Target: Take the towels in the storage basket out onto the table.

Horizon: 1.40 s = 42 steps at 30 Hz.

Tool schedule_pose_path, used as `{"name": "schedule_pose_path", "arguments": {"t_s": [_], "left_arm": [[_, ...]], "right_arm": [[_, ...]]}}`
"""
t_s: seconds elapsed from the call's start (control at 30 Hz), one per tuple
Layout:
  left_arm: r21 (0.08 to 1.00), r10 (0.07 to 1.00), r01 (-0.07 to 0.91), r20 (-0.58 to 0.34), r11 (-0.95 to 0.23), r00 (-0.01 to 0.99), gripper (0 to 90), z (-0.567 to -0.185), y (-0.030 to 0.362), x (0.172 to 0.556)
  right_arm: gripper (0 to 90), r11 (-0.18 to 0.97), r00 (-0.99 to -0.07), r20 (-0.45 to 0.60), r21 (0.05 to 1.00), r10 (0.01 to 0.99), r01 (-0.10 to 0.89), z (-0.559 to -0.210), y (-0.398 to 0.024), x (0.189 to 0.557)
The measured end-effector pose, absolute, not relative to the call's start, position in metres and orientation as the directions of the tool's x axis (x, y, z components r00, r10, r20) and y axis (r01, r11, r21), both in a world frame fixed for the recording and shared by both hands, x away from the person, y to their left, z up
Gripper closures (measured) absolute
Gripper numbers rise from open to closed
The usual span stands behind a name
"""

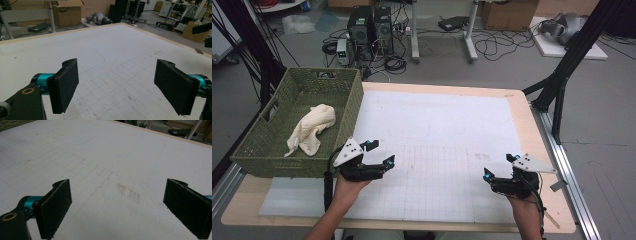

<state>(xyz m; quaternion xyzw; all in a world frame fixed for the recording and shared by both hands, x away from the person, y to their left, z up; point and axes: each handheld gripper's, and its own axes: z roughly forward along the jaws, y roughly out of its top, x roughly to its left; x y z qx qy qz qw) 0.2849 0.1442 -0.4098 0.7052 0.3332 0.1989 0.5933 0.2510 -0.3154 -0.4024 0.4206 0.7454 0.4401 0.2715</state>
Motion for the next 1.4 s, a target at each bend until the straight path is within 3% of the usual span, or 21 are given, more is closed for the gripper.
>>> {"name": "schedule_pose_path", "arguments": {"t_s": [0.23, 0.47, 0.77, 1.4], "left_arm": [[0.974, 0.701, 0.215, -0.108, -0.066, 0.705, 20.1, -0.392, 0.149, 0.285], [0.982, 0.663, 0.185, -0.156, 0.027, 0.732, 19.0, -0.361, 0.162, 0.289], [0.987, 0.696, 0.16, -0.114, -0.002, 0.709, 17.5, -0.321, 0.192, 0.3], [0.974, 0.828, 0.227, -0.136, 0.011, 0.544, 18.0, -0.307, 0.278, 0.332]], "right_arm": [[7.3, 0.255, -0.5, -0.025, 0.881, 0.865, 0.397, -0.403, -0.314, 0.253], [7.3, 0.232, -0.502, -0.005, 0.891, 0.865, 0.391, -0.402, -0.317, 0.251], [7.3, 0.217, -0.507, 0.014, 0.893, 0.862, 0.394, -0.401, -0.32, 0.248], [7.3, 0.223, -0.507, 0.011, 0.891, 0.862, 0.397, -0.401, -0.317, 0.249]]}}
